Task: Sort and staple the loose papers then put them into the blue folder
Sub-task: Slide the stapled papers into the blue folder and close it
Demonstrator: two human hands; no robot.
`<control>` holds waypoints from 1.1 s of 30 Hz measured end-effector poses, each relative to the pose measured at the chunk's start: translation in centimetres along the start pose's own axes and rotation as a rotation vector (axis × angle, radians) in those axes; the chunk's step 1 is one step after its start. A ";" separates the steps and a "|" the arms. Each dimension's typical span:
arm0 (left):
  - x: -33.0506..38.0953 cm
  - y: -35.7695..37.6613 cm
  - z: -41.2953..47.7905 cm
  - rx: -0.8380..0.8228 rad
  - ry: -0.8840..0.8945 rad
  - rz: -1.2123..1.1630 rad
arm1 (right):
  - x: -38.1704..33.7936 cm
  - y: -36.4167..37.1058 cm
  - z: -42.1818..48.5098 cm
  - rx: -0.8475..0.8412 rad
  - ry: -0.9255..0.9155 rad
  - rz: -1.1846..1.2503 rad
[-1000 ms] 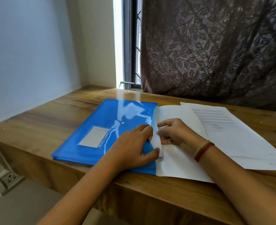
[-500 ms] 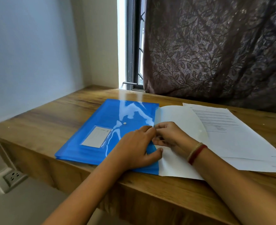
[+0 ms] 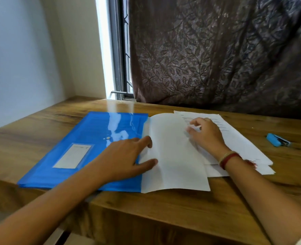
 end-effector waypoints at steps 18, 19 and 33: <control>-6.8 10.7 24.5 0.208 -0.622 -0.622 | 0.6 4.3 -0.7 -0.242 -0.241 -0.251; -7.0 10.8 24.6 0.236 -0.645 -0.601 | 0.6 4.3 -0.7 -0.240 -0.245 -0.252; -5.6 10.5 25.3 0.465 -0.687 -0.879 | 0.6 4.1 -0.8 -0.243 -0.252 -0.252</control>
Point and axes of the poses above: each hand's wrist, its own z-axis towards the middle knuckle, its own y-axis out of the palm, x = y × z, the point moved 9 cm from there along z, towards the middle knuckle, and after that the axes turned 6 degrees about x, right-handed, at the moved point
